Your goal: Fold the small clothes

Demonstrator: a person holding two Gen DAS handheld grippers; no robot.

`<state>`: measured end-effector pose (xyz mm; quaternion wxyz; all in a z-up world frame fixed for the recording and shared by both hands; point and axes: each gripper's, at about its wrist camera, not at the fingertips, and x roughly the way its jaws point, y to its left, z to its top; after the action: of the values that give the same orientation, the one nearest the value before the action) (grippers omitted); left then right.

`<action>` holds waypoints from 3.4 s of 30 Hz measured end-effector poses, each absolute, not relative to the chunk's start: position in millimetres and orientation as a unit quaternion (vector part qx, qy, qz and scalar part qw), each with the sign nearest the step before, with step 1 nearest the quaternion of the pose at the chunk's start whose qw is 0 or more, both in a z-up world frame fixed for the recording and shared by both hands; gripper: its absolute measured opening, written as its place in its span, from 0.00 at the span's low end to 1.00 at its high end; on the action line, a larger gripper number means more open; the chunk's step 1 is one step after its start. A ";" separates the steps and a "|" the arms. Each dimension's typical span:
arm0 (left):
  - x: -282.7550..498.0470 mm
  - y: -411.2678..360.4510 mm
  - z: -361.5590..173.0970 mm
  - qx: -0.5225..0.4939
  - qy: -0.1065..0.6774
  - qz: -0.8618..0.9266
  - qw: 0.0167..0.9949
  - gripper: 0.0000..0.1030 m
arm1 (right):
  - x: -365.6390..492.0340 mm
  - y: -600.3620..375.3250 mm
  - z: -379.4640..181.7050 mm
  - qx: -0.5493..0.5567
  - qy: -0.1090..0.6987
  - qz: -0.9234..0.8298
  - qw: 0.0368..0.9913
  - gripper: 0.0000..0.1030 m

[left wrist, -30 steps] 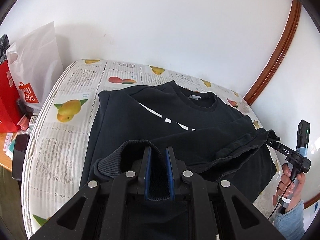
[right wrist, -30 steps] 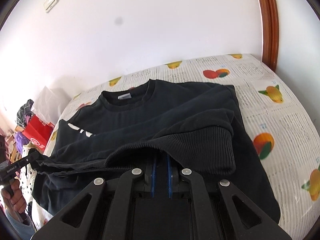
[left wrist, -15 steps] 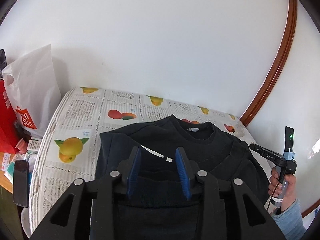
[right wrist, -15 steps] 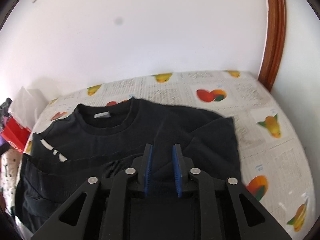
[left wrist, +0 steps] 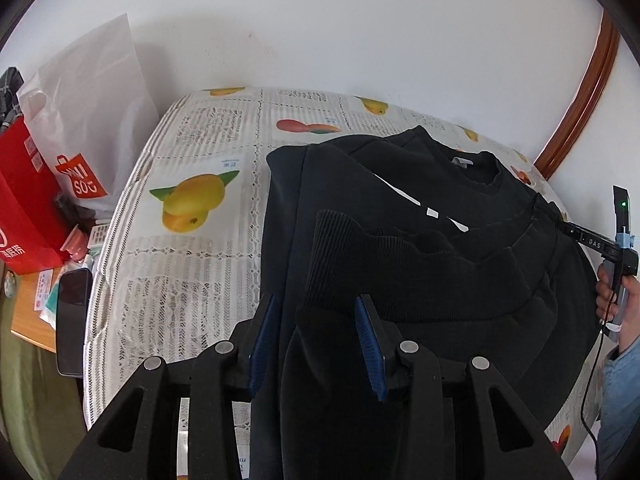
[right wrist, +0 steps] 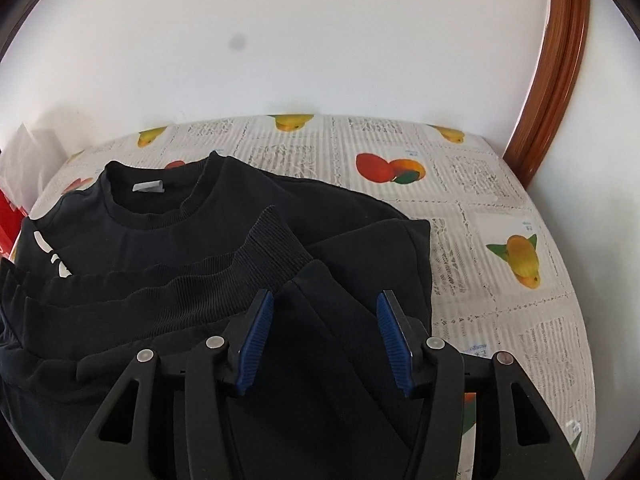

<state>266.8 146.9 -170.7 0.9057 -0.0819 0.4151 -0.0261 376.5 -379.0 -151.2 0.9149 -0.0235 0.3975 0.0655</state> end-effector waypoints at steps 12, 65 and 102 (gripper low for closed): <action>254.9 120.1 -131.9 -0.033 0.367 0.003 0.930 0.10 | 376.3 -367.4 -149.2 -0.023 0.378 0.107 0.919 0.15; 200.4 157.5 -143.4 -0.072 0.391 0.027 0.917 0.49 | 247.5 -250.9 -115.0 -0.022 0.363 0.129 0.923 0.43; 86.8 257.6 -203.5 -0.141 0.402 0.015 0.905 0.62 | 121.1 40.9 -195.9 -0.259 0.309 0.308 0.862 0.57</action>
<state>86.8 257.6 -203.5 0.9047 -0.1411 0.4016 0.0150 121.1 40.9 -195.9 0.8616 -0.2594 0.3095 0.3076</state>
